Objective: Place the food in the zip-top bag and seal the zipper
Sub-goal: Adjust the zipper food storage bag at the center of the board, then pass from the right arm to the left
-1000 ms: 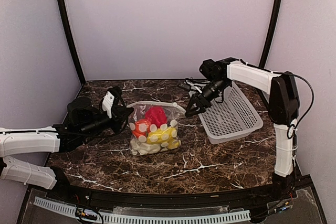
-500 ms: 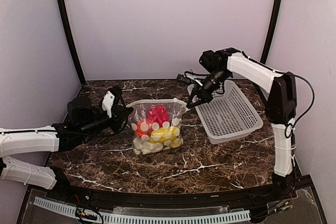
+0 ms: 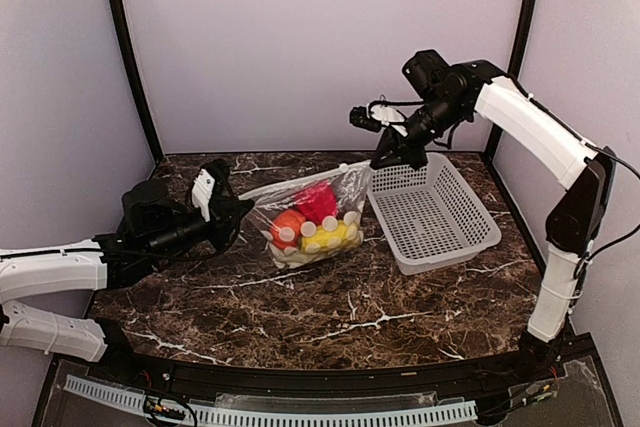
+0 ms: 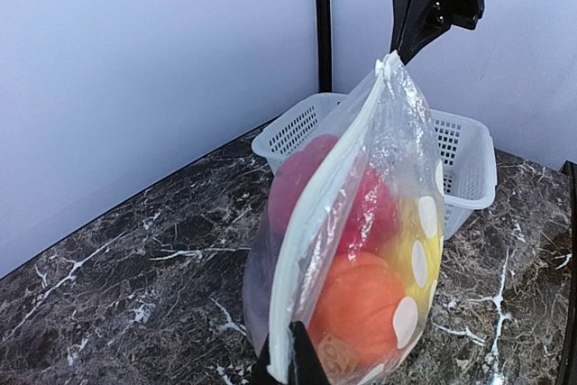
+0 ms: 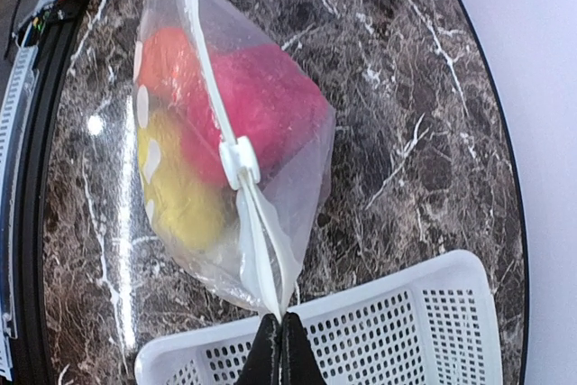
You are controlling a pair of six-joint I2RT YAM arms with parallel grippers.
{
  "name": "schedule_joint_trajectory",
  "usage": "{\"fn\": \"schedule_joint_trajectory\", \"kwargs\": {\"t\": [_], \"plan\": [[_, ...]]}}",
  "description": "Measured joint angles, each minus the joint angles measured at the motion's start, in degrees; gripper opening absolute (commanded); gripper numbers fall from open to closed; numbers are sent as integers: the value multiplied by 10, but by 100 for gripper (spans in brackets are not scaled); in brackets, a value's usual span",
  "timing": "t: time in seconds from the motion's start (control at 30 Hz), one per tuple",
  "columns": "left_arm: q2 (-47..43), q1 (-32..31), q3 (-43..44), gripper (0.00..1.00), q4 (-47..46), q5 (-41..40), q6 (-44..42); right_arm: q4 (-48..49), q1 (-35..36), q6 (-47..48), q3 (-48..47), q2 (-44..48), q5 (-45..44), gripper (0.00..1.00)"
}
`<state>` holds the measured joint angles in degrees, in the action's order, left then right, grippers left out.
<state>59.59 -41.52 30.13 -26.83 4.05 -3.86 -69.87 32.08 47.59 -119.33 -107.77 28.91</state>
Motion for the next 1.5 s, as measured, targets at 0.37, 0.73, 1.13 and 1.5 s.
{"fn": "schedule_joint_trajectory", "kwargs": {"t": [0.37, 0.73, 1.13, 1.5], "plan": [[11, 4, 33, 68, 33, -14, 27, 40, 31, 16, 127, 28, -65, 0], [176, 4, 287, 70, 131, 129, 57, 71, 63, 27, 152, 95, -65, 0], [337, 4, 407, 52, 226, 254, -17, 82, 69, 43, 152, 117, -63, 0], [374, 4, 430, 18, 238, 307, -40, 84, 70, 47, 161, 117, -68, 0]]}}
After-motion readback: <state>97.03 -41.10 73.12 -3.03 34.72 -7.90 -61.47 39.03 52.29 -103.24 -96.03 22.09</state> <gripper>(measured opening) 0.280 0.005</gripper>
